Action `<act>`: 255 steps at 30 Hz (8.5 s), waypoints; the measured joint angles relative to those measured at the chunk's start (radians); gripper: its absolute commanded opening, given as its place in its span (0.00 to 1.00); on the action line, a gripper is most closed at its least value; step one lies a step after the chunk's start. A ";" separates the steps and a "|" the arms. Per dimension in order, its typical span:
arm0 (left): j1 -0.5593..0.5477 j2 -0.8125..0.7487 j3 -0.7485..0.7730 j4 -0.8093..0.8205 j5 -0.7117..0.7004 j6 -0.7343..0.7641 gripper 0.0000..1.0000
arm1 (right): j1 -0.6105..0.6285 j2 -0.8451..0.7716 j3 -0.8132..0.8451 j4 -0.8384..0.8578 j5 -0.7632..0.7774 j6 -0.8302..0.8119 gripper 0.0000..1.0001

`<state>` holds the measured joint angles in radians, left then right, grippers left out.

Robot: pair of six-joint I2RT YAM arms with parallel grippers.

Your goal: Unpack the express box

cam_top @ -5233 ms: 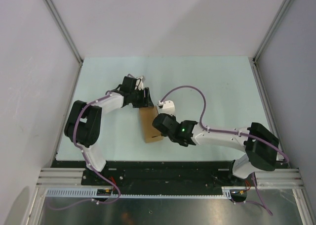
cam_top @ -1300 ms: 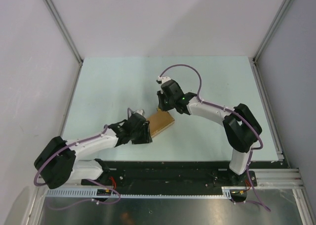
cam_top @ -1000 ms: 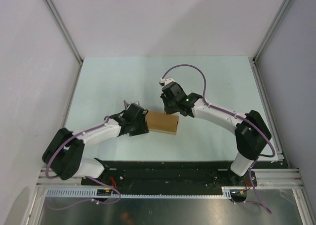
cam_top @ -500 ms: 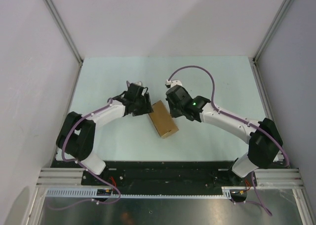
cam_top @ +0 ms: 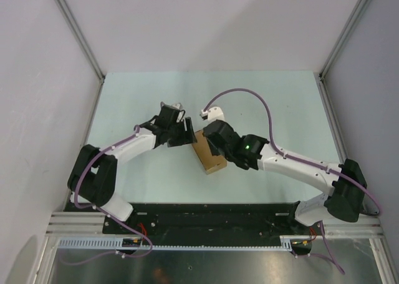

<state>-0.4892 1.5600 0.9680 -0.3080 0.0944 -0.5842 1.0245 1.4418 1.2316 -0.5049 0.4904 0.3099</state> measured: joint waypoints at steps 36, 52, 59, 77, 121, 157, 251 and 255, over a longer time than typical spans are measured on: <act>0.008 0.097 -0.021 0.105 0.139 0.018 0.59 | 0.065 0.019 -0.190 0.258 -0.174 -0.033 0.00; 0.008 0.097 -0.023 0.108 0.139 0.018 0.59 | 0.077 0.066 -0.206 0.270 -0.161 -0.012 0.00; 0.008 0.097 -0.024 0.110 0.139 0.017 0.58 | 0.096 0.065 -0.207 0.227 -0.150 0.017 0.00; 0.006 0.100 -0.027 0.112 0.146 0.007 0.58 | 0.152 -0.014 -0.207 0.050 -0.130 0.141 0.00; -0.042 0.401 0.486 0.172 0.328 0.309 0.79 | 0.218 0.025 -0.269 0.156 -0.099 0.180 0.00; -0.091 0.156 -0.025 0.206 0.418 0.193 0.64 | -0.222 -0.098 -0.449 0.266 -0.052 0.228 0.00; 0.129 -0.083 0.142 -0.041 0.235 0.222 0.37 | 0.194 -0.293 -0.372 0.307 -0.033 0.081 0.00; 0.127 -0.008 0.294 -0.040 0.298 0.251 0.38 | 0.288 -0.215 -0.336 0.362 0.001 0.023 0.00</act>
<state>-0.3618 1.5524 1.2625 -0.3477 0.3923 -0.3332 1.3128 1.2266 0.8955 -0.1429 0.4911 0.3325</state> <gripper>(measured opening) 0.365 0.205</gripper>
